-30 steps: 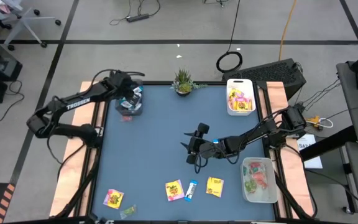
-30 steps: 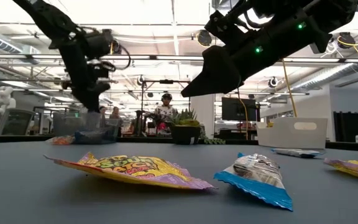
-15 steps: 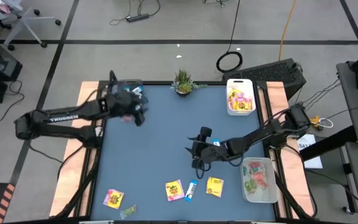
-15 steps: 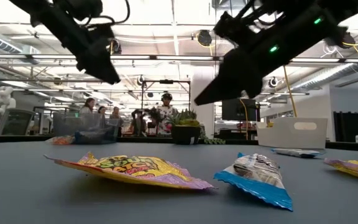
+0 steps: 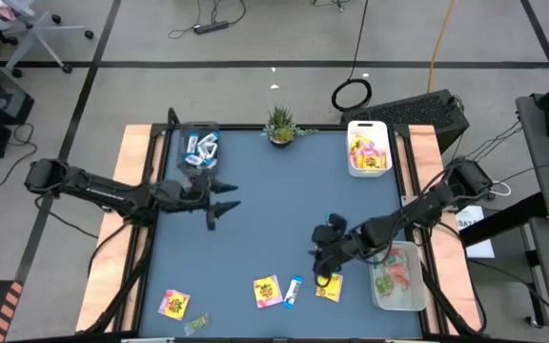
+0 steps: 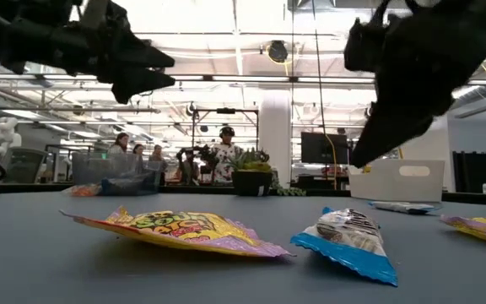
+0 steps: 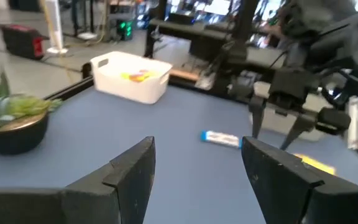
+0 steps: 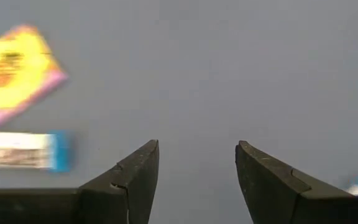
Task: Sort candy
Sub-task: Put the middle bottom yellow candy pack into the white bin
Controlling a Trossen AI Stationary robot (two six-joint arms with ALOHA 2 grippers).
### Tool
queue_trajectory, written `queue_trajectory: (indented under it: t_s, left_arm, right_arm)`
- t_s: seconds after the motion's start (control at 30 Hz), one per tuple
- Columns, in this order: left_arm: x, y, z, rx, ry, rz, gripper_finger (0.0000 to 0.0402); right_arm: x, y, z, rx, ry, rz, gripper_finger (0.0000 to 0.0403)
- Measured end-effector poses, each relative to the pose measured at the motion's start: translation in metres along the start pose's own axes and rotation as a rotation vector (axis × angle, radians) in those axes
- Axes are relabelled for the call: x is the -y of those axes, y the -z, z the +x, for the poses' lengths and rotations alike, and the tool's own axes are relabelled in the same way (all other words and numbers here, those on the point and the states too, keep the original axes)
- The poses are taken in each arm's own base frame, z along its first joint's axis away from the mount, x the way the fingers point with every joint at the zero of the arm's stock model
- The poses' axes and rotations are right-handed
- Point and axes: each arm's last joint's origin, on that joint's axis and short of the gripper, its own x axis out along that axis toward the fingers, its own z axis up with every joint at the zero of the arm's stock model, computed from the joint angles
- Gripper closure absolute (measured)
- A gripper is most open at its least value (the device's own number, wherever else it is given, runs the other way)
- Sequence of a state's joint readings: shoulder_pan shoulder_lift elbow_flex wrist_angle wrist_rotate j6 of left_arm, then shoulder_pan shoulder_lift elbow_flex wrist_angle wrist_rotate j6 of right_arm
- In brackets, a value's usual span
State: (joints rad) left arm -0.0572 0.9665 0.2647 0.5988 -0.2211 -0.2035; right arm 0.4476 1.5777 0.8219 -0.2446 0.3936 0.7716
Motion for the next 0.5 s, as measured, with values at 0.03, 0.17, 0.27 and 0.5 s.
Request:
queue_trajectory:
  t_s: [0.03,0.17,0.27,0.5]
  left_arm:
    - [0.002,0.002,-0.002,0.013,0.016,-0.002,0.0158]
    - [0.007,0.005,-0.004,0.012,0.047,0.028,0.0158]
    - [0.008,0.005,-0.004,0.014,0.055,0.033,0.0158]
    - [0.008,0.005,-0.004,0.01,0.055,0.035,0.0158]
  right_arm:
    - [-0.005,0.0,0.002,0.006,-0.046,-0.005,0.0204]
    - [-0.027,-0.004,0.014,0.058,-0.279,-0.082,0.0204]
    - [-0.037,-0.003,0.031,0.103,-0.379,-0.178,0.0204]
    - [-0.069,-0.024,0.065,0.15,-0.401,-0.44,0.0204]
